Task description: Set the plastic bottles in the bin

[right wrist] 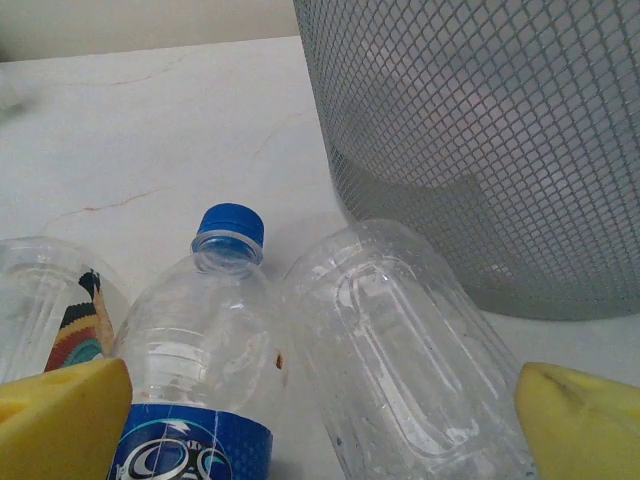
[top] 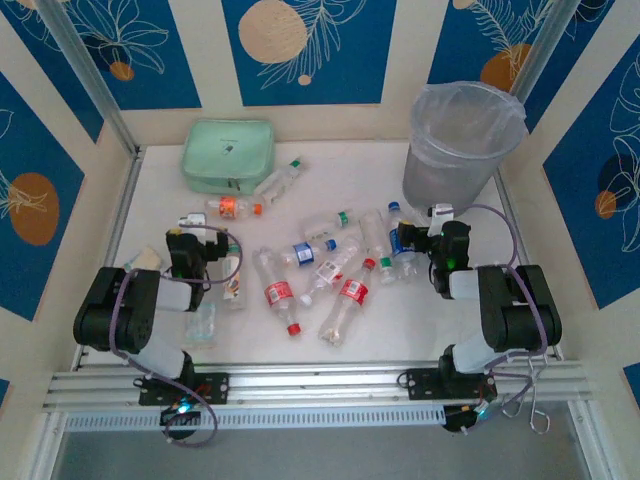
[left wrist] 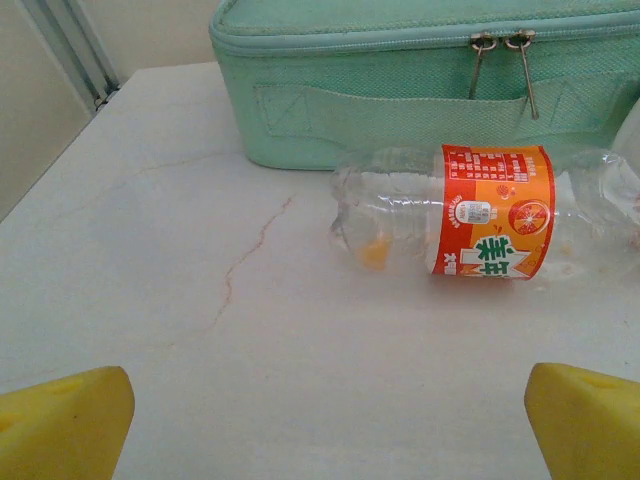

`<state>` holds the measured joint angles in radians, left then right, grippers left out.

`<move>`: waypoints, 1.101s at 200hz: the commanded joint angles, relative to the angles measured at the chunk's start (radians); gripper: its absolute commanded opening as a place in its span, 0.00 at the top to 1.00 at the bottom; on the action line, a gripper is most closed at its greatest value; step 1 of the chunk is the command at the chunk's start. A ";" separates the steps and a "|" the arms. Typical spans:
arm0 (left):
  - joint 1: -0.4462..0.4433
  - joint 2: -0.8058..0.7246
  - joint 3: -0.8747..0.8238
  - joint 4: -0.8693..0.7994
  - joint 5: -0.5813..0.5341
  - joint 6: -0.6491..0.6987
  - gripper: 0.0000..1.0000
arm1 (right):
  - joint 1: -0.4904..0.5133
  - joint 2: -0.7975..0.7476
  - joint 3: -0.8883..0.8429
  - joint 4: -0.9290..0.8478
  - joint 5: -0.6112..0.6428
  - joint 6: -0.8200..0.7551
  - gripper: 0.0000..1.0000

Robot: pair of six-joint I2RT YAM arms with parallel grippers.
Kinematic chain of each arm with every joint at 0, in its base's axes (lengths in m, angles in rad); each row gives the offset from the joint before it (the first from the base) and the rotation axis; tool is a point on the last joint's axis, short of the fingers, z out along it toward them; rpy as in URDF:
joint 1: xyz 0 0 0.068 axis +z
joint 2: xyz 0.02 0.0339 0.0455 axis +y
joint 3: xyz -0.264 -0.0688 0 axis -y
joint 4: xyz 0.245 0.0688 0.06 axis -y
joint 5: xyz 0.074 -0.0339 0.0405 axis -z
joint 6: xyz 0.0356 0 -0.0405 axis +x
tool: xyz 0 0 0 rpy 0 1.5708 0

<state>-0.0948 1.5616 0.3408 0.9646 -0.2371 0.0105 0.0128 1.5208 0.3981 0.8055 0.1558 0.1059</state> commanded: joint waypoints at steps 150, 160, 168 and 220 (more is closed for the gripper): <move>0.005 0.008 0.030 -0.009 0.033 0.007 0.00 | -0.009 0.002 0.019 0.000 -0.021 0.015 0.01; 0.007 0.007 0.029 -0.009 0.036 0.006 0.00 | -0.010 0.003 0.019 0.001 -0.021 0.015 0.01; 0.007 0.004 0.025 -0.004 0.038 0.006 0.00 | -0.010 0.002 0.018 0.001 -0.021 0.014 0.01; 0.005 -0.402 0.230 -0.619 -0.081 -0.032 0.00 | 0.003 -0.196 0.186 -0.466 0.018 0.064 0.01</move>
<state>-0.0937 1.3800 0.3988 0.7063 -0.2436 0.0074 0.0071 1.4590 0.4633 0.6231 0.1505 0.1184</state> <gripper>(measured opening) 0.999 0.989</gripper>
